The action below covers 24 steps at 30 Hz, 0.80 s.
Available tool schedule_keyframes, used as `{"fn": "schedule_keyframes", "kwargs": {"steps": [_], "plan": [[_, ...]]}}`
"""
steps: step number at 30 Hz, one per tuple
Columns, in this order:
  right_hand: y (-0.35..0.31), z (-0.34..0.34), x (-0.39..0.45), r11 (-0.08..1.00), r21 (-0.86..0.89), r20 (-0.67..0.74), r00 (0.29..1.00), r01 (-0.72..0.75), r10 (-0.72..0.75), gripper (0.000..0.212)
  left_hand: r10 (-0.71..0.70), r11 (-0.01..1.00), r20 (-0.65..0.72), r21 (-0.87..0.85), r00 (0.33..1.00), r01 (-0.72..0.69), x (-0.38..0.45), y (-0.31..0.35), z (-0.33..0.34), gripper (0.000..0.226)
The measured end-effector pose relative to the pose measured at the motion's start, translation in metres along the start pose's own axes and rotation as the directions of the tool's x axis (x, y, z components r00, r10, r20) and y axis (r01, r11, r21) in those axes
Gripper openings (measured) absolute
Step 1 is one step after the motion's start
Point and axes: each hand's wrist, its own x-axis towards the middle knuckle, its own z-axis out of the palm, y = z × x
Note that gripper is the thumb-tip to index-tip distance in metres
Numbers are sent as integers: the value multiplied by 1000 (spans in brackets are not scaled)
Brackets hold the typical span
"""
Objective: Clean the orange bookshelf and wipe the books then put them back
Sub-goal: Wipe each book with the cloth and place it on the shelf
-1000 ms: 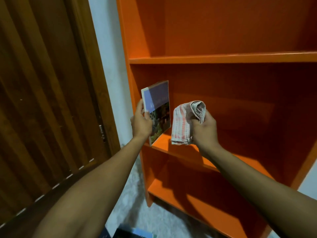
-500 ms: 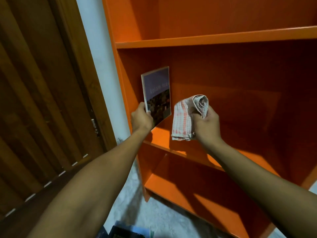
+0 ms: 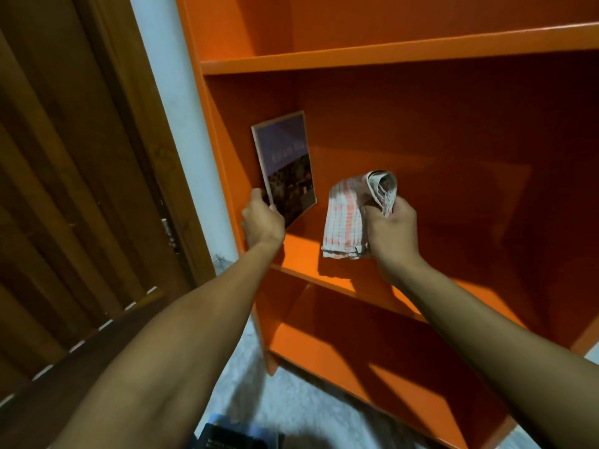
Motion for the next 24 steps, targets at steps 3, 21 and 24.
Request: {"fn": "schedule_keyframes", "kwargs": {"steps": [3, 21, 24], "plan": [[-3, 1, -14, 1000, 17, 22, 1000, 2, -3, 17, 65, 997, -47, -29, 997, -66, -24, -13, -19, 33], [102, 109, -164, 917, -45, 319, 864, -396, 389, 26, -496, 849, 442, 430, 747, 308, -253, -316, -142, 62], [112, 123, -169, 884, -65, 322, 829, -462, 457, 25, -653, 726, 428, 588, 625, 356, -285, -356, -144, 88]]}}
